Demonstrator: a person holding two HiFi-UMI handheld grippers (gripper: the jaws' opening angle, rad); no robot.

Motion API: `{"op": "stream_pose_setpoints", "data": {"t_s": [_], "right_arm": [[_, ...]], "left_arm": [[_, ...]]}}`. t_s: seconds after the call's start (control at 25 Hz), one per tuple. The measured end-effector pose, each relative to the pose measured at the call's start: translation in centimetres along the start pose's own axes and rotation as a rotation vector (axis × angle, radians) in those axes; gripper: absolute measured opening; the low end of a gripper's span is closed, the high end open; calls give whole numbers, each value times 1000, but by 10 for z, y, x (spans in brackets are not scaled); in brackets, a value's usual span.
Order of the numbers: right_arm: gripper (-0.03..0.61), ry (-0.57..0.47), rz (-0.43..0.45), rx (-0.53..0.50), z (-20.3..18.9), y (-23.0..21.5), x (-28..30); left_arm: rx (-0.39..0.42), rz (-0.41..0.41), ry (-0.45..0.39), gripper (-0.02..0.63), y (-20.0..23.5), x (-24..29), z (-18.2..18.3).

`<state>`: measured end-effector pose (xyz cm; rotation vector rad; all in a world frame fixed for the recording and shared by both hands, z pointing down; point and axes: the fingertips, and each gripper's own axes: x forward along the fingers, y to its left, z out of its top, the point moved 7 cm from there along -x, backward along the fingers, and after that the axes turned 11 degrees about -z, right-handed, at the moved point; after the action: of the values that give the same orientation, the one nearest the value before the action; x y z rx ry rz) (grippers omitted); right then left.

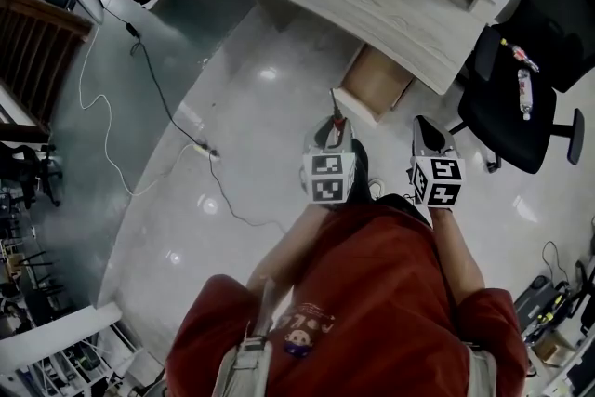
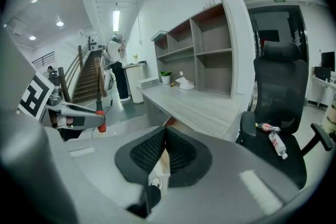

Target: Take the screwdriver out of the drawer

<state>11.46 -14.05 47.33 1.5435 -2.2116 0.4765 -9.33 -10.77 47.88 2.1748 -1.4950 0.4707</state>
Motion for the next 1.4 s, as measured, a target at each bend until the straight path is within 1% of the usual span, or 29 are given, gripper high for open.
{"op": "stream_pose_setpoints", "data": {"t_s": [0.36,0.84,1.08,1.4], "right_arm": [[2,-7,-9,-1,7,-3,5],[2,-18,-3,6,13,1,6],[2,-19,20,-36,13,1,3],[2,-21,23,-49,13,2,3]], "left_arm": [[21,-16,-6,94,-1,7,9],[38,-18,-6,92,3,1,13],[42,-14,-12,94,0,1,16],[30,-14,-16,94,-3,-1,14]]}}
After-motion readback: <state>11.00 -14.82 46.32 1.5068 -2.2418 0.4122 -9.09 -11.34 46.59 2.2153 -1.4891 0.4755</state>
